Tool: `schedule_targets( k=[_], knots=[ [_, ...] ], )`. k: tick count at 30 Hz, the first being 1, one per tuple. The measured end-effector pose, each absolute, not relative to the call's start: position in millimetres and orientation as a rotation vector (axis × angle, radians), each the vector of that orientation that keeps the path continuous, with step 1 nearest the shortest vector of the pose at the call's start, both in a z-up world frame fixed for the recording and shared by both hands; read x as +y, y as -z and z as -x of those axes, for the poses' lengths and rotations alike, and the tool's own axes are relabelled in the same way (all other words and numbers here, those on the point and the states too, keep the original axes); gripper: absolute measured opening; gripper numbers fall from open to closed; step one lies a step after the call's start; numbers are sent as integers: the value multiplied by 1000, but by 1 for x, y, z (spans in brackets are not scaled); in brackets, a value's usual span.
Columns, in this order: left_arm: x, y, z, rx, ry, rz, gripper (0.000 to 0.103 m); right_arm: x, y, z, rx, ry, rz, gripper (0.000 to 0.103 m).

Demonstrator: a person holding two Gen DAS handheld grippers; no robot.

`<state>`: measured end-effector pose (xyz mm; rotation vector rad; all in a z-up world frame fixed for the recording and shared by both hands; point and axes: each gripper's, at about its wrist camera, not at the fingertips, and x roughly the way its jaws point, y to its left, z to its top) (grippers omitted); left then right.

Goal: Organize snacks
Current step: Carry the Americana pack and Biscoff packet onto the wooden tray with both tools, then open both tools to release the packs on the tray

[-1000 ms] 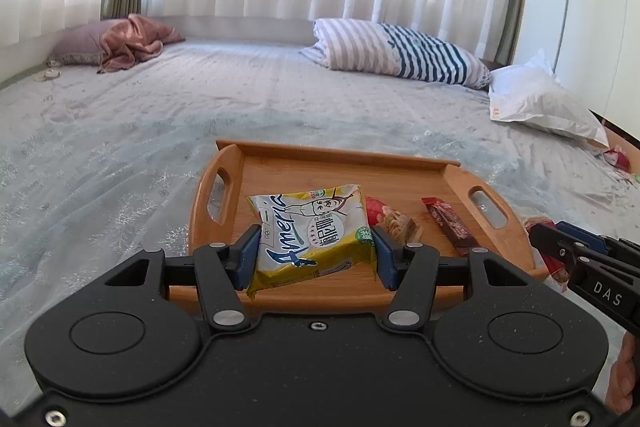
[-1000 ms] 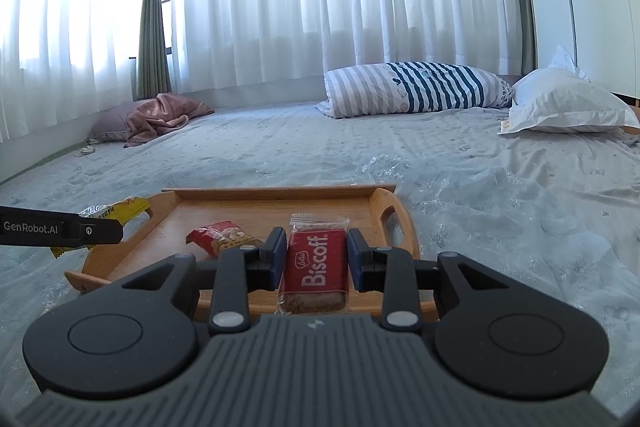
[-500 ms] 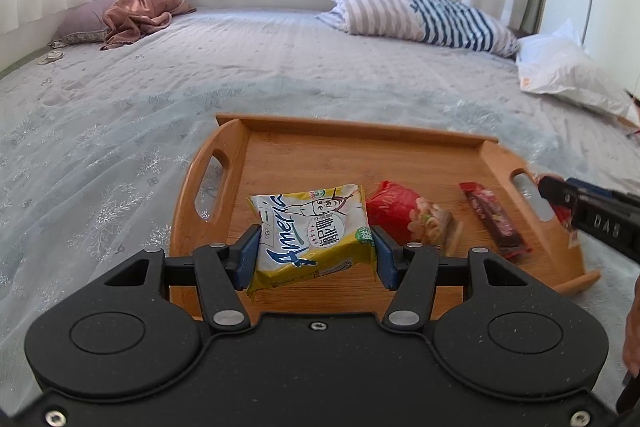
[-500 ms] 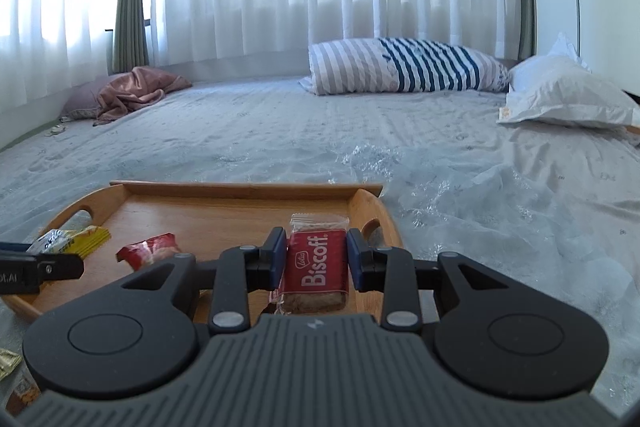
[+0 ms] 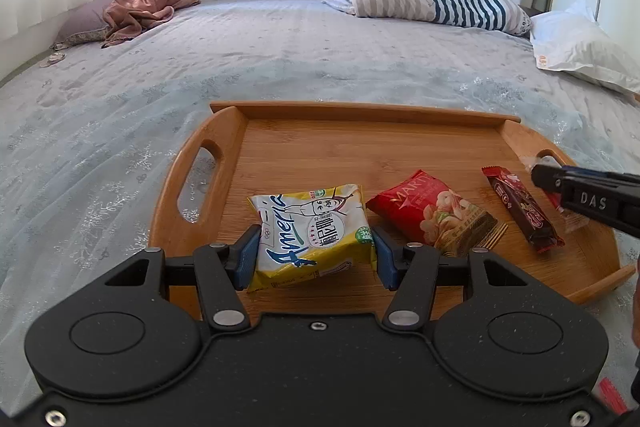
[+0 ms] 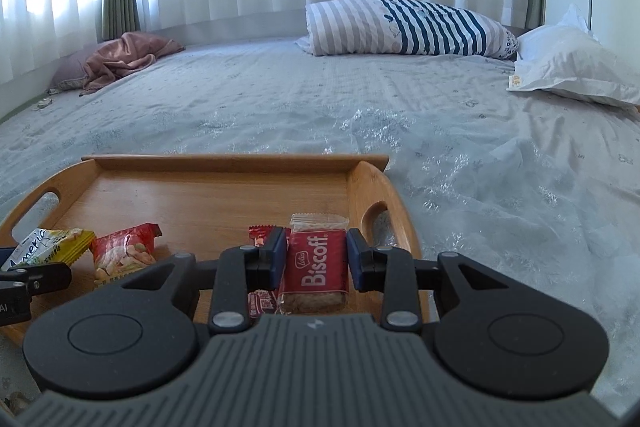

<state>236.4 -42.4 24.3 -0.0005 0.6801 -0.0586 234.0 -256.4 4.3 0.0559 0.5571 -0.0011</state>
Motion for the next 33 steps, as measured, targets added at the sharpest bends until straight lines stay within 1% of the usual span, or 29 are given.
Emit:
schedule_targets(
  k=[19, 25, 26, 28, 30, 31, 32, 33],
  knots=[
    [-56, -18, -246, 686, 95, -4, 55, -262, 5, -235, 579, -1, -107, 38],
    [-57, -18, -247, 691, 107, -1, 57, -263, 6, -234, 578, -3, -130, 41],
    [-57, -18, -247, 692, 111, -3, 59, -264, 6, -233, 578, -3, -135, 41],
    [-58, -18, -245, 689, 116, -8, 66, -263, 6, -232, 572, -3, -138, 41],
    [-58, -20, -242, 675, 121, -15, 75, -263, 5, -230, 564, -1, -137, 50],
    [-59, -21, -241, 669, 122, -18, 78, -264, 5, -229, 560, -3, -138, 53],
    [-58, -23, -239, 664, 123, -21, 81, -264, 4, -228, 556, -6, -138, 58],
    [-58, -24, -238, 662, 125, -22, 83, -264, 3, -226, 553, -7, -138, 59]
  ],
)
